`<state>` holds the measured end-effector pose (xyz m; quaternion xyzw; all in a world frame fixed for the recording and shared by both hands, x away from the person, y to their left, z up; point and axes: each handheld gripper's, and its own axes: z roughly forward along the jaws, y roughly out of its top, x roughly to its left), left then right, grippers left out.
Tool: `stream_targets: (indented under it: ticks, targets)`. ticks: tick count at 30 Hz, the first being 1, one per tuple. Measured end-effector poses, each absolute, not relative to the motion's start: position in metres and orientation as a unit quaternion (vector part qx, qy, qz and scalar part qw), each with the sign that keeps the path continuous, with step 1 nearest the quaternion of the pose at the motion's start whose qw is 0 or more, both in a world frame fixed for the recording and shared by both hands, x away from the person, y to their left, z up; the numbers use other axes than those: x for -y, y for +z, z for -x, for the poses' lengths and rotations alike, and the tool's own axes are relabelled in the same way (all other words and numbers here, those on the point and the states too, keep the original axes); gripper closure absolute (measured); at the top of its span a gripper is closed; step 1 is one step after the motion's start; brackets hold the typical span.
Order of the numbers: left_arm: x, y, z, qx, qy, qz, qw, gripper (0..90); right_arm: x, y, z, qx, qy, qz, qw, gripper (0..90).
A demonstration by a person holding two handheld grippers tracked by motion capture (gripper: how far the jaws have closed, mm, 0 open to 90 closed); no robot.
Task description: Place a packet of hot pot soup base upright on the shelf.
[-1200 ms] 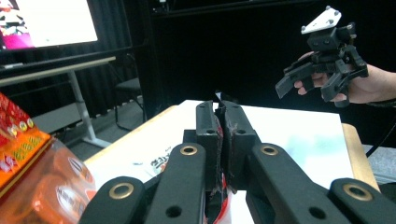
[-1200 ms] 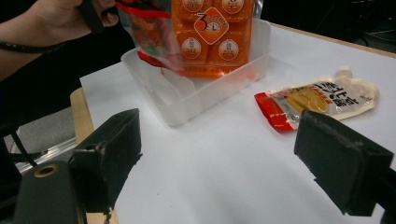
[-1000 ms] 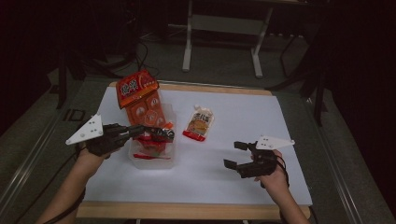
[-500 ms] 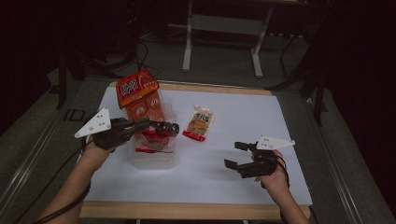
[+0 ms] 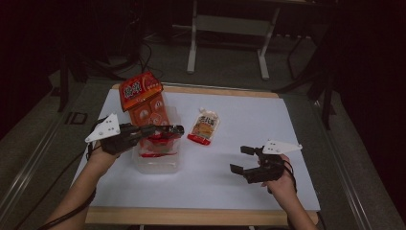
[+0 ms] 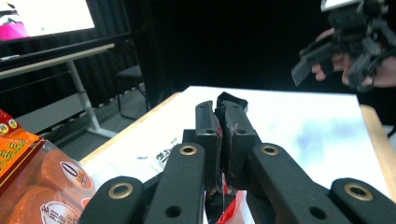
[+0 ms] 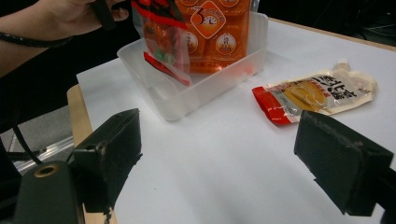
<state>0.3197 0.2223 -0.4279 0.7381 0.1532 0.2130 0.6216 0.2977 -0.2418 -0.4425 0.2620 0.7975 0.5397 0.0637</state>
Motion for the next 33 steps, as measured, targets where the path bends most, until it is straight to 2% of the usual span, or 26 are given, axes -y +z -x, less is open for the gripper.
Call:
stream_targets:
  ticks: [12,18,22,28,30,33]
  targets:
    - [-0.225,-0.437,-0.322,-0.166,0.204,-0.727,0.635,86.9,0.241,-0.442,-0.297,-0.798,0.539,-0.261,0.062,14.7]
    - [-0.216,-0.437,-0.324,-0.154,0.203,-0.737,0.626,86.9,0.242,-0.444,-0.297,-0.798,0.539,-0.263,0.061,14.8]
    - [-0.207,-0.453,-0.327,-0.15,0.197,-0.771,0.586,86.9,0.243,-0.444,-0.297,-0.799,0.538,-0.263,0.061,14.8]
    - [-0.22,-0.464,-0.328,-0.181,0.191,-0.752,0.604,85.7,0.244,-0.444,-0.298,-0.798,0.539,-0.265,0.061,14.8]
    - [-0.222,-0.463,-0.327,-0.186,0.191,-0.755,0.599,80.9,0.244,-0.444,-0.298,-0.798,0.539,-0.264,0.06,14.8]
    - [-0.224,-0.46,-0.326,-0.196,0.193,-0.754,0.596,66.0,0.242,-0.444,-0.298,-0.799,0.538,-0.263,0.06,14.8]
